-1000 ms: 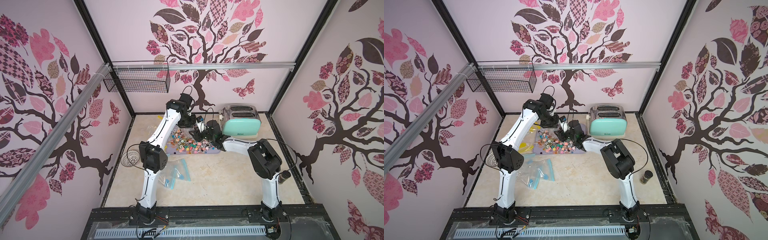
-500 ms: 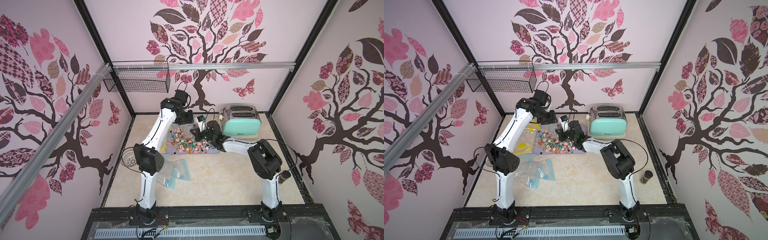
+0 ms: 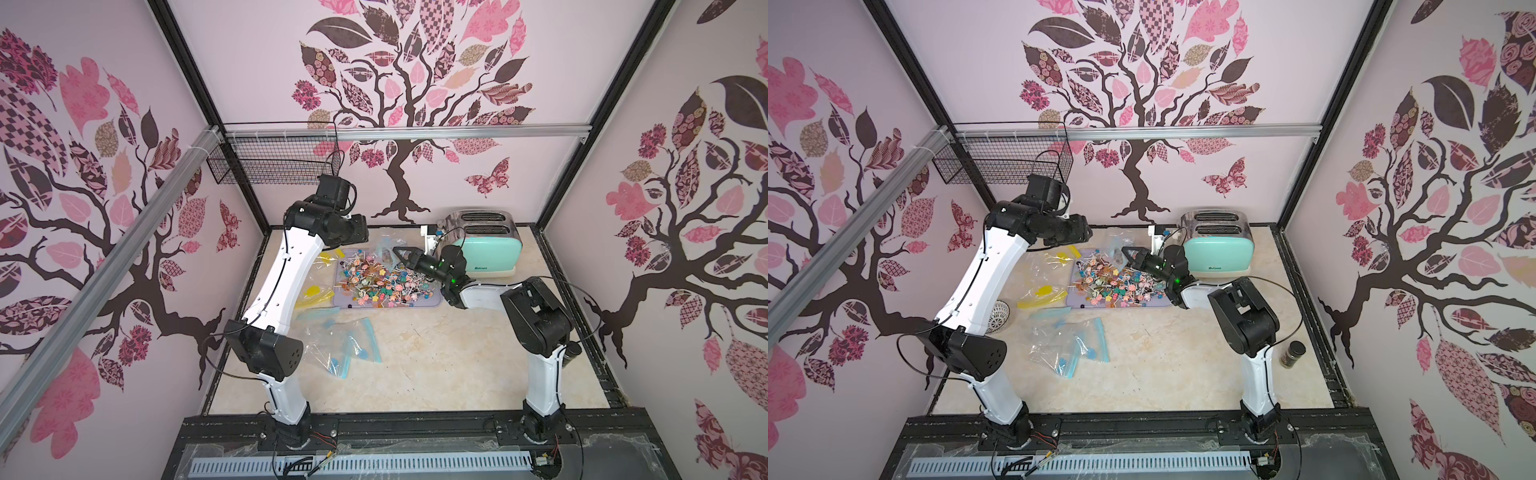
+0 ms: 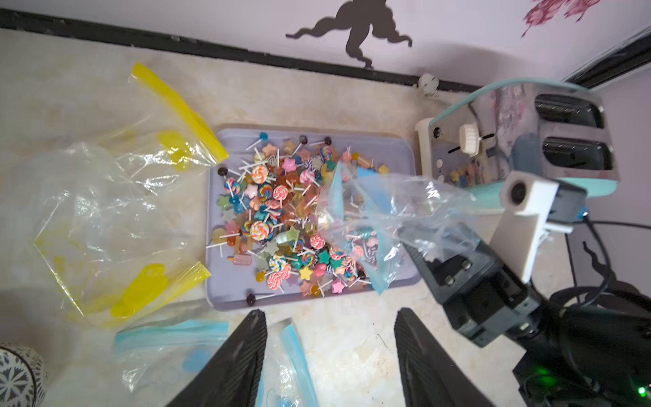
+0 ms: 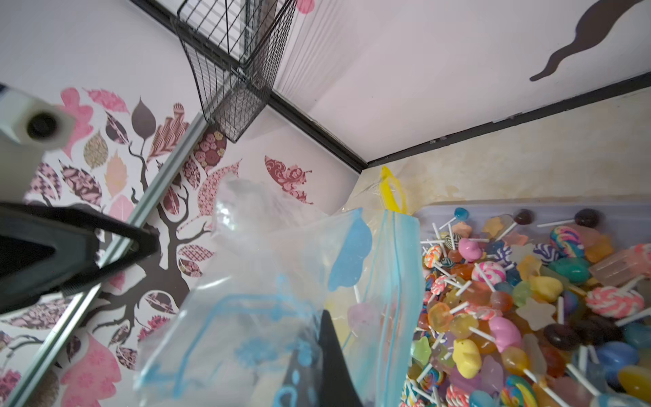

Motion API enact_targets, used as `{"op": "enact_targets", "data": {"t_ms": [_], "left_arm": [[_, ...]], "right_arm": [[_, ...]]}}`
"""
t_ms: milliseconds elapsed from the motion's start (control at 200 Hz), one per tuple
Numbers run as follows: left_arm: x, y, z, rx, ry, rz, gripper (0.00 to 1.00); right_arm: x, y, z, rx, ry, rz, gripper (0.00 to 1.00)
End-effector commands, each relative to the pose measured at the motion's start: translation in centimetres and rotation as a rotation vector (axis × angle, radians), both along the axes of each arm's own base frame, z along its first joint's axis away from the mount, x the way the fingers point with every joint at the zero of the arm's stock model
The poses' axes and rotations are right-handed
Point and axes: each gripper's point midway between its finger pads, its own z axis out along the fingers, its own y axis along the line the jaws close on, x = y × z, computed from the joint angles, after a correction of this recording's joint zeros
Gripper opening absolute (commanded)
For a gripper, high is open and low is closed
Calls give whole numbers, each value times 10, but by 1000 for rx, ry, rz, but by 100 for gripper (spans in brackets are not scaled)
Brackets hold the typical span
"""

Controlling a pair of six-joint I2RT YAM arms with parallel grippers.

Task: Pour candies out of the ziploc bag
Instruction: 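Pour the candies out of the ziploc bag onto the tray.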

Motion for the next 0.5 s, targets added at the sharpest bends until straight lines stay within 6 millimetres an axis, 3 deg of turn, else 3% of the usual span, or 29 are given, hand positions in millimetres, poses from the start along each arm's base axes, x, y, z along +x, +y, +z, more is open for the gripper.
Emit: {"op": "enact_targets", "data": {"t_ms": [0,120,200,310,400,470,495], "left_arm": [[-2,1,-10,22,25,-16,60],[-6,7,-11,48,26,-7,60],[-6,5,-13,39,36,-11,58],[-9,6,-21,49,49,-15,52],[-7,9,-40,67,84,1,28],[0,6,-56,60,107,10,10],[-1,7,-71,66,137,17,1]], "right_arm": [[-16,5,14,213,97,110,0],[-15,-5,6,298,151,87,0],[-8,-4,11,378,184,119,0],[-14,-13,22,450,195,126,0],[-5,-11,24,411,200,114,0],[-11,-13,33,426,189,129,0],[-13,-14,34,420,189,129,0]]}}
